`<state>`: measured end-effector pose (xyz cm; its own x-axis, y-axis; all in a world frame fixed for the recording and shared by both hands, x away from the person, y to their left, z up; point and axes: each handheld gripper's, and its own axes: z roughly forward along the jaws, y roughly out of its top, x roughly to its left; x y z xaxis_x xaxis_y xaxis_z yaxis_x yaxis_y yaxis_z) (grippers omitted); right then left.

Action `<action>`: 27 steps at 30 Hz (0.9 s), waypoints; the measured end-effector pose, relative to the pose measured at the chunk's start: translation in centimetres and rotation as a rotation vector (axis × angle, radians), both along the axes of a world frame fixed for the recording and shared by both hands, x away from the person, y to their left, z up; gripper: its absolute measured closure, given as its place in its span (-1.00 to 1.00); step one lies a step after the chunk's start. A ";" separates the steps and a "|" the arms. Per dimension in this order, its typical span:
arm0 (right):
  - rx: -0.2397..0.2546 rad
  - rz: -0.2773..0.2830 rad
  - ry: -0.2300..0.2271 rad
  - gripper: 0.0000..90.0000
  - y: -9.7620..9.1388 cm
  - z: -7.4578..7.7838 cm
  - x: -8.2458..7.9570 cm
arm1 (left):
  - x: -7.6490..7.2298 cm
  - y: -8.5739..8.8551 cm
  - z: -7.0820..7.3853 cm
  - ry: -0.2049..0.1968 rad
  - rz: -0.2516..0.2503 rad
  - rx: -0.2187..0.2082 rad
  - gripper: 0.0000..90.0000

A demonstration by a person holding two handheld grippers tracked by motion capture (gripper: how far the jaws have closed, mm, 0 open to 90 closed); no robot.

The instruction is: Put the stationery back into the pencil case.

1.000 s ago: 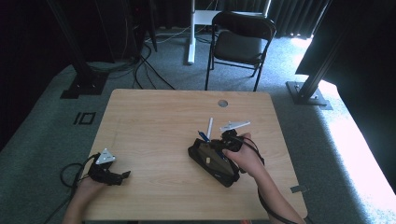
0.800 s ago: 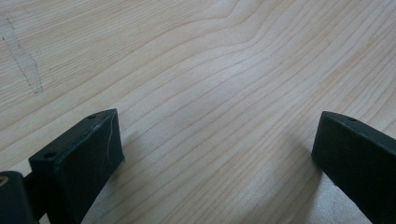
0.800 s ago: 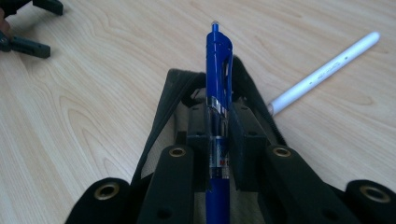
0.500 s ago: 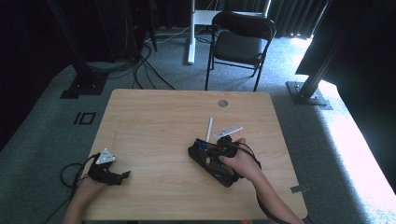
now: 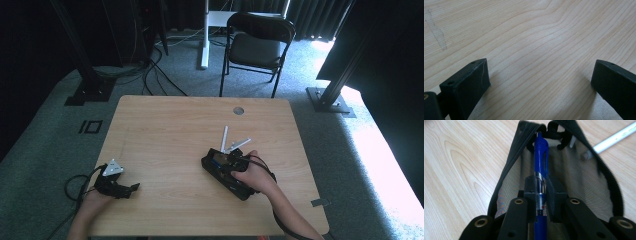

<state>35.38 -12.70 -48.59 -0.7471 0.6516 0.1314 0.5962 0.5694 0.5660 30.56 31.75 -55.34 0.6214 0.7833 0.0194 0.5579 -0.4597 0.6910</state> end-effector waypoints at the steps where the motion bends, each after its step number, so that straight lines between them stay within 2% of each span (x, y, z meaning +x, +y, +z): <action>1: 0.000 0.004 0.001 0.77 0.0 -0.1 0.0 | 0.0 0.0 0.0 0.000 0.000 0.000 -0.95; 7: 0.006 0.004 0.027 0.74 0.1 -0.4 0.1 | 0.0 0.0 0.0 0.000 0.000 0.000 -0.95; 11: 0.032 0.002 0.031 0.67 -0.1 0.0 0.1 | 0.0 0.0 0.0 0.000 0.000 0.000 -0.95; 14: 0.051 -0.004 0.014 0.67 -0.5 0.6 0.1 | 0.0 0.0 0.0 0.000 0.000 0.000 -0.95; 16: 0.083 -0.011 0.003 0.67 -0.8 1.2 0.1 | 0.0 0.0 0.0 0.000 0.000 0.000 -0.95; 20: 0.121 -0.049 -0.031 0.65 -1.6 2.4 0.8 | 0.0 0.0 0.0 0.000 0.000 0.000 -0.95; 24: 0.155 -0.120 -0.072 0.61 -2.4 3.1 2.5 | 0.0 0.0 0.0 0.000 0.000 0.000 -0.95; 27: 0.148 -0.163 -0.087 0.57 -2.8 3.0 4.0 | 0.0 0.0 0.0 0.000 0.000 0.001 -0.95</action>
<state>39.41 -15.46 -45.56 -0.6461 0.7431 0.1743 0.6191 0.3766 0.6891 30.57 31.76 -55.34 0.6217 0.7830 0.0199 0.5576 -0.4603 0.6907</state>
